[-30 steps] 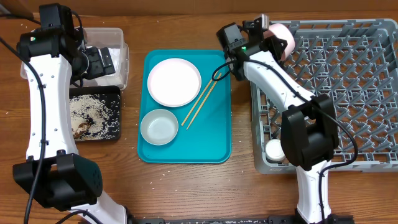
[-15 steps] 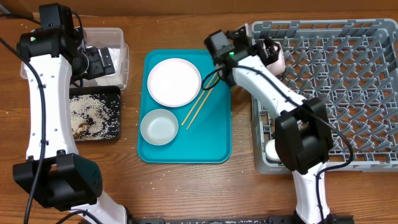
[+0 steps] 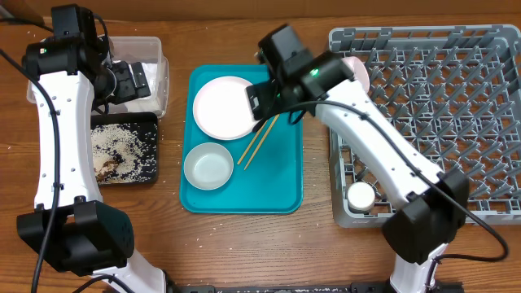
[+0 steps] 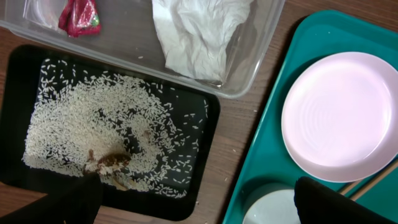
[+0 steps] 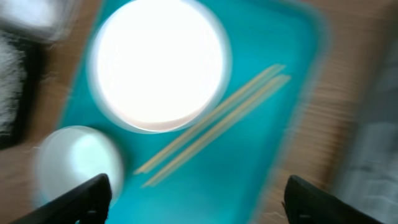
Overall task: Sort waste into correct bins and load items into the dishwasher
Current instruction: 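Move the right gripper to the grey bowl and grasp its rim, then carry the grey bowl to the dish rack and set it down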
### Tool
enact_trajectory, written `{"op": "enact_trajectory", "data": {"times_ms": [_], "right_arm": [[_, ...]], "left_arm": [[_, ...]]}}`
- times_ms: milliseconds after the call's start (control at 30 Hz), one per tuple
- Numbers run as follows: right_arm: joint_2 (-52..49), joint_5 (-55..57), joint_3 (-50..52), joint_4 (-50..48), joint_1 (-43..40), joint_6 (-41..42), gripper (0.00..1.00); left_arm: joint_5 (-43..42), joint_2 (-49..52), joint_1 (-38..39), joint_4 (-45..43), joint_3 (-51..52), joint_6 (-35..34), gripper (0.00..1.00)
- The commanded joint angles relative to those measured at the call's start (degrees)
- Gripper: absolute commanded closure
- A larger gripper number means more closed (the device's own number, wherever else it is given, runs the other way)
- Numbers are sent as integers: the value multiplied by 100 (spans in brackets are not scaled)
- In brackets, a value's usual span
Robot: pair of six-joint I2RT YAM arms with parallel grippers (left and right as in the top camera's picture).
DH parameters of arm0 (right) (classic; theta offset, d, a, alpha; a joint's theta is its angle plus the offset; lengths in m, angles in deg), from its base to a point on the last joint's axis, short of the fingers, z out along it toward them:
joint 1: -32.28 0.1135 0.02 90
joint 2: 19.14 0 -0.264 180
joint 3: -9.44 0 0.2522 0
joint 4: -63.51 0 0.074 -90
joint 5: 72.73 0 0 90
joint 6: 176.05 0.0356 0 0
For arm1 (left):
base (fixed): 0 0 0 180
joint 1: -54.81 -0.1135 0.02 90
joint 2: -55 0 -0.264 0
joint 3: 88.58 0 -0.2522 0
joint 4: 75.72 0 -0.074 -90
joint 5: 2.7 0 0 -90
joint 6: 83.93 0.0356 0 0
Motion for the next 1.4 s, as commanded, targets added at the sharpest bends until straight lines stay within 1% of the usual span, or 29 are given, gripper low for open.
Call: {"op": "enact_trajectory", "data": {"times_ms": [0, 133, 200, 267, 300, 400, 433, 667, 733, 833, 900, 933, 1100, 1200, 1300, 1367], "right_arm": [[-216, -1368, 894, -507, 361, 927, 15], [-216, -1034, 1816, -1453, 820, 1611, 20], [-221, -809, 2092, -1733, 968, 1858, 22], [-221, -619, 2304, -1987, 1080, 2011, 27], [-221, -557, 2365, -2070, 1119, 2037, 28], [-227, -352, 2463, -2197, 1204, 2184, 40], [-240, -271, 2463, -2205, 1215, 2245, 43], [-503, -162, 2463, -2302, 1228, 2437, 57], [-570, -160, 2463, -2308, 1228, 2435, 64], [-568, -166, 2452, -2264, 1228, 2450, 84], [-520, -160, 2389, -2133, 1202, 2503, 93], [-487, -160, 2352, -2055, 1176, 2503, 96], [-50, 55, 2022, -1397, 940, 2498, 96], [435, 592, 1718, -769, 772, 2496, 96], [1032, 1646, 1399, -37, 592, 2498, 96], [1493, 2765, 1292, 404, 544, 2551, 96]], "left_arm": [[44, -13, -35, -15, -2, 129, 0], [44, -13, -35, -15, -2, 129, 0], [44, -13, -35, -15, -2, 129, 0], [44, -13, -35, -15, -2, 129, 0], [44, -13, -35, -15, -2, 129, 0], [44, -13, -35, -15, -2, 129, 0], [44, -13, -35, -15, -2, 129, 0], [44, -13, -35, -15, -2, 129, 0], [44, -13, -35, -15, -2, 129, 0], [44, -13, -35, -15, -2, 129, 0], [44, -13, -35, -15, -2, 129, 0], [44, -13, -35, -15, -2, 129, 0], [44, -13, -35, -15, -2, 129, 0], [44, -13, -35, -15, -2, 129, 0], [44, -13, -35, -15, -2, 129, 0], [44, -13, -35, -15, -2, 129, 0]]}}
